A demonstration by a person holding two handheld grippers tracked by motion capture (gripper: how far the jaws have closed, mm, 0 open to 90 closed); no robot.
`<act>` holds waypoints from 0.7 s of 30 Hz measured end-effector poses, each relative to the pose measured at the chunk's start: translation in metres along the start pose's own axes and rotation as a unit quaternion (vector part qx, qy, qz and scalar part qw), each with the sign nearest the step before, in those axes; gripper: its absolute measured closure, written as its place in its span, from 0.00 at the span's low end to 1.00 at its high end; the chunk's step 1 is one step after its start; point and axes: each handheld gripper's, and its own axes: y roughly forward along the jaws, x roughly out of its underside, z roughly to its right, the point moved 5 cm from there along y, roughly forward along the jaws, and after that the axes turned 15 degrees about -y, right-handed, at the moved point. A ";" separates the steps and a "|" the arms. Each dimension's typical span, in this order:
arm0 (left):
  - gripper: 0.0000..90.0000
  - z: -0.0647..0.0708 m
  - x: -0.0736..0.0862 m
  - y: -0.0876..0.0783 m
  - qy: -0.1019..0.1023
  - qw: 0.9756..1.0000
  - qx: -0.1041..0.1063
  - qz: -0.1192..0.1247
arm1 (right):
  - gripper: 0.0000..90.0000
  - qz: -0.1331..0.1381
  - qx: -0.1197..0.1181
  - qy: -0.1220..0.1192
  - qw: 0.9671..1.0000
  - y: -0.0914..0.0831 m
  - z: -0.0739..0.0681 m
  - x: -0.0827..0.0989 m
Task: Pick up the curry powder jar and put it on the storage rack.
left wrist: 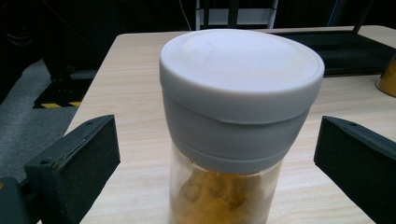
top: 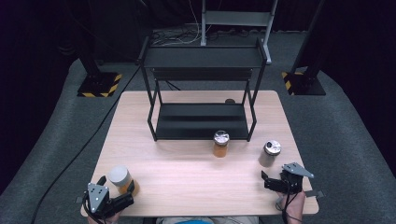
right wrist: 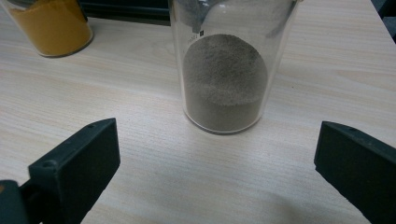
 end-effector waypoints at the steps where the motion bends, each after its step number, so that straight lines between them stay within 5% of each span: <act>1: 0.00 0.000 0.000 0.003 0.000 1.000 0.000 -0.001 | 0.00 -0.002 -0.001 -0.003 1.000 0.000 0.000 -0.001; 21: 0.00 0.002 0.002 0.017 -0.011 1.000 -0.009 -0.001 | 0.00 -0.003 0.005 -0.013 1.000 0.000 -0.003 -0.001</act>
